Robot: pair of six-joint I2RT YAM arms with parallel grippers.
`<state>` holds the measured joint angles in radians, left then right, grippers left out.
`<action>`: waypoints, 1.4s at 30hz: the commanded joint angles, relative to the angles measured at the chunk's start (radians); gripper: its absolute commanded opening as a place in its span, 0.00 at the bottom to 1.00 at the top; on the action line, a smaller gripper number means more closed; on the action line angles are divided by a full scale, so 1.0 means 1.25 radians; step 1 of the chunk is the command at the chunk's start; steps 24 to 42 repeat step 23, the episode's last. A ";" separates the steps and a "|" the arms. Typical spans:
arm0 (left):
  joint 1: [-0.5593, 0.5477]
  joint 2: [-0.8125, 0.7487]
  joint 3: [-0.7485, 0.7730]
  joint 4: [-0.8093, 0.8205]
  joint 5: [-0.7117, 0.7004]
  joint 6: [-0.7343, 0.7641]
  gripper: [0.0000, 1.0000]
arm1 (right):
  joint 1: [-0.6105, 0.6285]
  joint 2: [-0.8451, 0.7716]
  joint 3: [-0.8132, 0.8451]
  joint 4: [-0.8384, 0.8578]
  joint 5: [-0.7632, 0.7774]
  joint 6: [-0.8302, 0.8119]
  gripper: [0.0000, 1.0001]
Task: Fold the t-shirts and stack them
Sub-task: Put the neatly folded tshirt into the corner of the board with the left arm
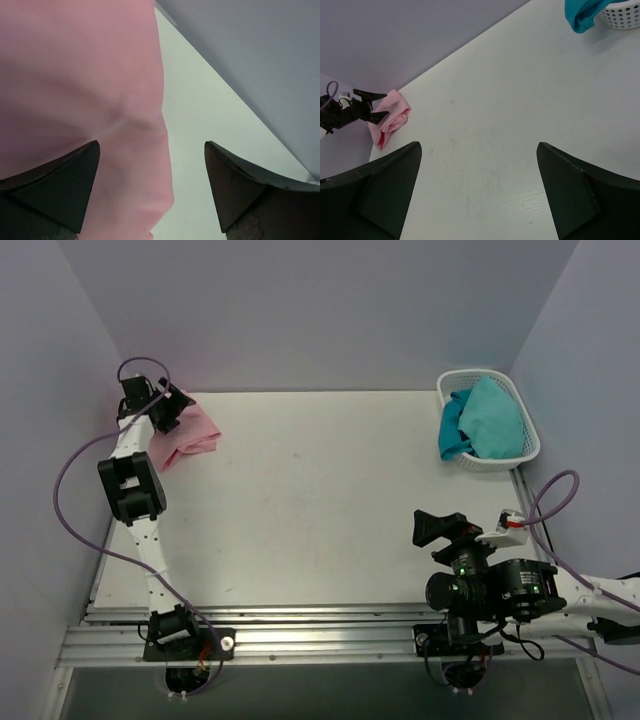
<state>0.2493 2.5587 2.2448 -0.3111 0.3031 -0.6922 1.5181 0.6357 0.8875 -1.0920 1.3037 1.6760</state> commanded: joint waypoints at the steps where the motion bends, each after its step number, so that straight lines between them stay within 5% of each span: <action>1: -0.010 -0.191 -0.054 0.018 0.029 0.021 0.94 | -0.002 0.024 -0.022 -0.009 0.047 0.013 0.95; 8: -0.063 -0.515 -0.138 -0.140 -0.081 0.090 0.94 | 0.000 0.035 -0.047 0.055 0.041 -0.012 0.95; 18: -0.447 -1.260 -0.895 -0.130 -0.548 0.112 0.94 | 0.004 0.060 -0.053 0.115 0.017 -0.089 0.96; 22: -0.455 -1.245 -0.891 -0.310 -0.739 0.103 0.94 | 0.005 0.066 -0.058 0.130 0.011 -0.106 0.96; 42: -0.453 -1.242 -0.890 -0.330 -0.747 0.099 0.94 | 0.005 0.071 -0.055 0.132 0.011 -0.109 0.96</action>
